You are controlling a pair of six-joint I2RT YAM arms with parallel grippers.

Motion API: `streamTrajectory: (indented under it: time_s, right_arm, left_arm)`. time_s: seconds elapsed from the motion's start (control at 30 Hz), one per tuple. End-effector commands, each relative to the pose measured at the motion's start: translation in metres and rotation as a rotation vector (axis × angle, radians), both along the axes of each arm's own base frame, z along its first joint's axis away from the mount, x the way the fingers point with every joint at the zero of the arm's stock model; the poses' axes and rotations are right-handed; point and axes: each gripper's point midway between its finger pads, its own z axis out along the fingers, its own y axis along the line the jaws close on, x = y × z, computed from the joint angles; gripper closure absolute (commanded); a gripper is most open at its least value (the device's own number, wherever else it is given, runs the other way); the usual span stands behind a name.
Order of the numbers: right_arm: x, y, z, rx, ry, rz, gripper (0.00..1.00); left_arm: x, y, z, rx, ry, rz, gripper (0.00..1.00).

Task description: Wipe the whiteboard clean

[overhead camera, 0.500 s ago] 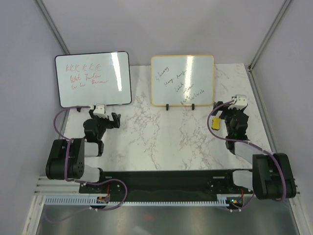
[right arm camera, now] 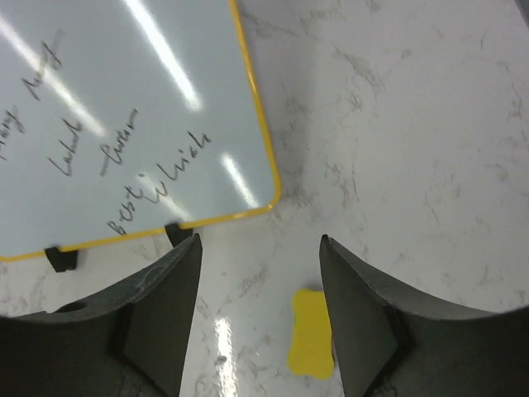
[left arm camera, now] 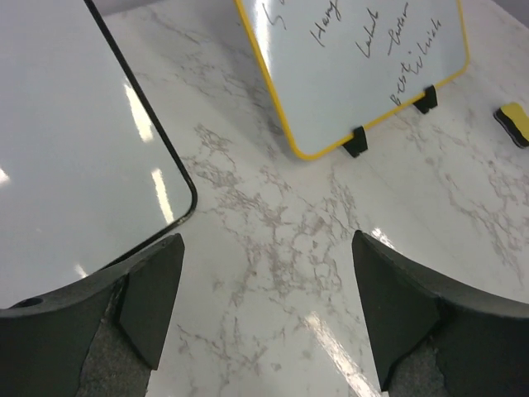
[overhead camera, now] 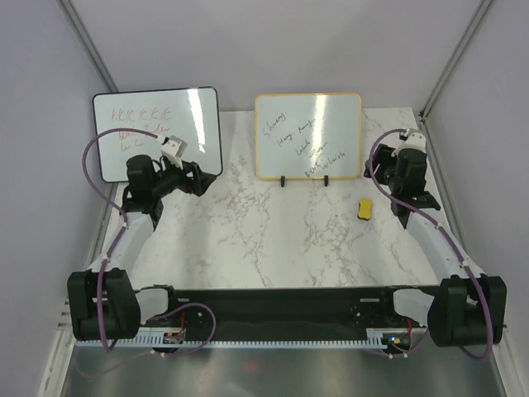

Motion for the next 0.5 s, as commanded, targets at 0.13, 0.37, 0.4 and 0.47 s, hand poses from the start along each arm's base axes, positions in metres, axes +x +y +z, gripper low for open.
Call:
streamTrajectory:
  time_s: [0.13,0.37,0.4,0.47]
  right_arm:
    - [-0.035,-0.02,-0.11,-0.08,0.492,-0.127,0.32]
    - [-0.04,-0.001,-0.156,-0.118,0.633,-0.072,0.29]
    - [-0.041,-0.002,-0.159,-0.122,0.644,-0.072,0.29]
    - [-0.041,-0.004,-0.168,-0.137,0.659,-0.082,0.32]
  left_arm:
    - [-0.018,-0.021,-0.002,-0.044,0.204,-0.135,0.16]
    - [-0.014,-0.031,-0.003,-0.054,0.223,-0.175,0.17]
    - [-0.014,-0.031,-0.004,-0.053,0.225,-0.176,0.17]
    - [-0.013,-0.032,-0.005,-0.054,0.229,-0.181,0.17]
